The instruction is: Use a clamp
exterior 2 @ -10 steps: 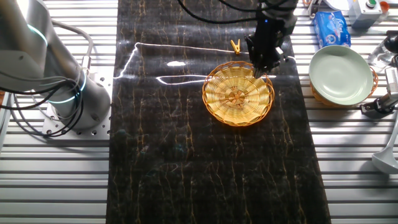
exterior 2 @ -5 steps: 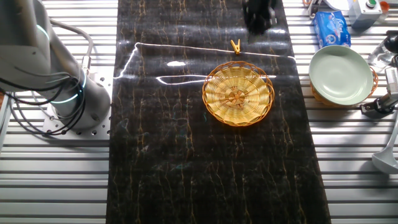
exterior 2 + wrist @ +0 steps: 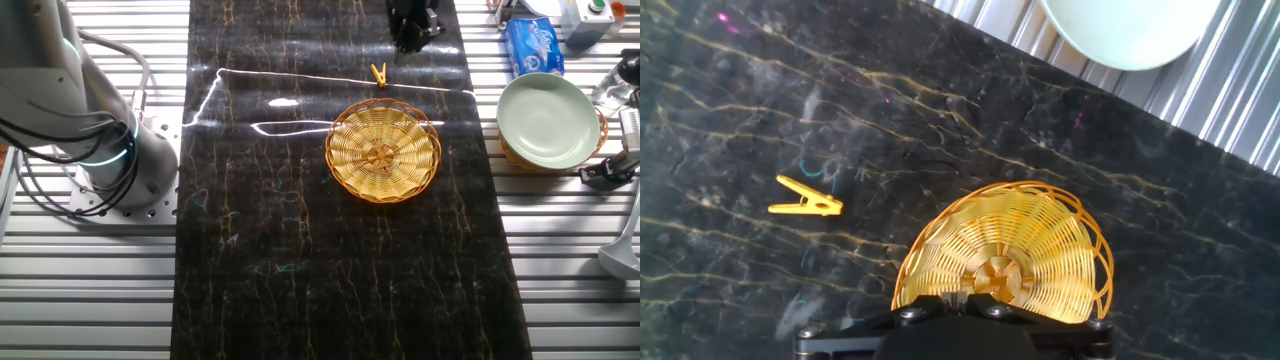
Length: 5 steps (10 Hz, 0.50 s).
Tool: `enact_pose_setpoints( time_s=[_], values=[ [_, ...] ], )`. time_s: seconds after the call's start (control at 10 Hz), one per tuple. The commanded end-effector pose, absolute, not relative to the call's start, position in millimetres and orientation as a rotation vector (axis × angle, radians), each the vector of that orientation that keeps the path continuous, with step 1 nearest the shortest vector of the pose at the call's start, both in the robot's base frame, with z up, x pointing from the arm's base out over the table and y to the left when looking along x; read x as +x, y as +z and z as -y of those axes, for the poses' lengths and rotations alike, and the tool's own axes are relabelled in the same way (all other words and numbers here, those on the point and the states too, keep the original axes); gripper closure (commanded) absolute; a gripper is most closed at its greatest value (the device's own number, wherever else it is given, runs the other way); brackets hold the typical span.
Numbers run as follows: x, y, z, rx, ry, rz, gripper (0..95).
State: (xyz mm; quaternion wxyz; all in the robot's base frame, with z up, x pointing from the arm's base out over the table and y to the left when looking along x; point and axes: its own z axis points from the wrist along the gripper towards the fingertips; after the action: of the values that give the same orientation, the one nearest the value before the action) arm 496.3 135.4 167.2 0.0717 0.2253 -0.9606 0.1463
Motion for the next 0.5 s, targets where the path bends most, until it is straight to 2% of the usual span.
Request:
enact_pose_setpoints(
  time_s=[0.1,0.3,0.5],
  values=[
    [499.2,167.2,-137.6,0.693,0.393,2.898,95.0],
    [499.2,167.2,-137.6,0.71,0.263,2.927,95.0],
    [499.2,167.2,-137.6,0.697,0.232,2.94,95.0]
  ],
)
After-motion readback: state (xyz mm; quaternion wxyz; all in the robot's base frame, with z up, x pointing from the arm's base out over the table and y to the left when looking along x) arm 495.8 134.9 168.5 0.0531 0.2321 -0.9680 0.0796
